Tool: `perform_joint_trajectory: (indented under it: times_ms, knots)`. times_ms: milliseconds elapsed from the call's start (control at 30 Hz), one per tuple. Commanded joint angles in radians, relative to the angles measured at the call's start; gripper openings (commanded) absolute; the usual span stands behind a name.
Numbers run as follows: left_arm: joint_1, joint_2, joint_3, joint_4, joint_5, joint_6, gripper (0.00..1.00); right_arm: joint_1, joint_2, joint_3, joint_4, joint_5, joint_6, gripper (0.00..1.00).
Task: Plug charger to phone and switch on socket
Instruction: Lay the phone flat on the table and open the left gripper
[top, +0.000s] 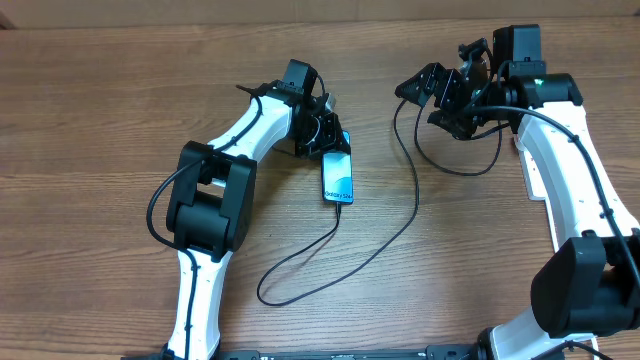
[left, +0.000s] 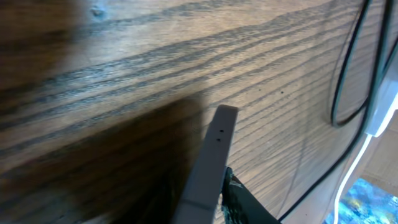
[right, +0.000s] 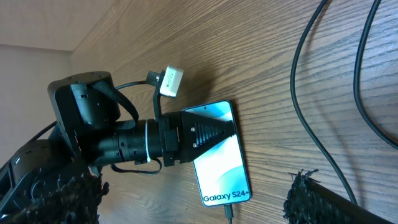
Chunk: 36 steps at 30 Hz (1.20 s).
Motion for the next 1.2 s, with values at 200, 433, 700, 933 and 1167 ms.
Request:
perform_joint_trajectory:
  times_ms: [200,433,700,933,1167]
  knots:
    - [0.000,0.004,-0.019,-0.026,-0.034,-0.004,0.34,-0.003,-0.033,0.012,0.002,0.003,-0.008,0.97]
    - [0.000,0.004,-0.019,-0.032,-0.051,-0.004,0.40,-0.003,-0.033,0.012,0.001,0.003,-0.008,0.97]
    - [0.000,0.004,-0.019,-0.089,-0.166,-0.004,0.62,-0.003,-0.033,0.012,0.001,0.003,-0.008,0.97]
    - [0.000,0.004,-0.019,-0.147,-0.267,-0.004,0.72,-0.003,-0.033,0.012,-0.002,0.003,-0.008,0.97]
    - [0.000,0.004,-0.019,-0.187,-0.332,-0.004,0.79,-0.003,-0.033,0.012,-0.002,0.003,-0.008,0.97]
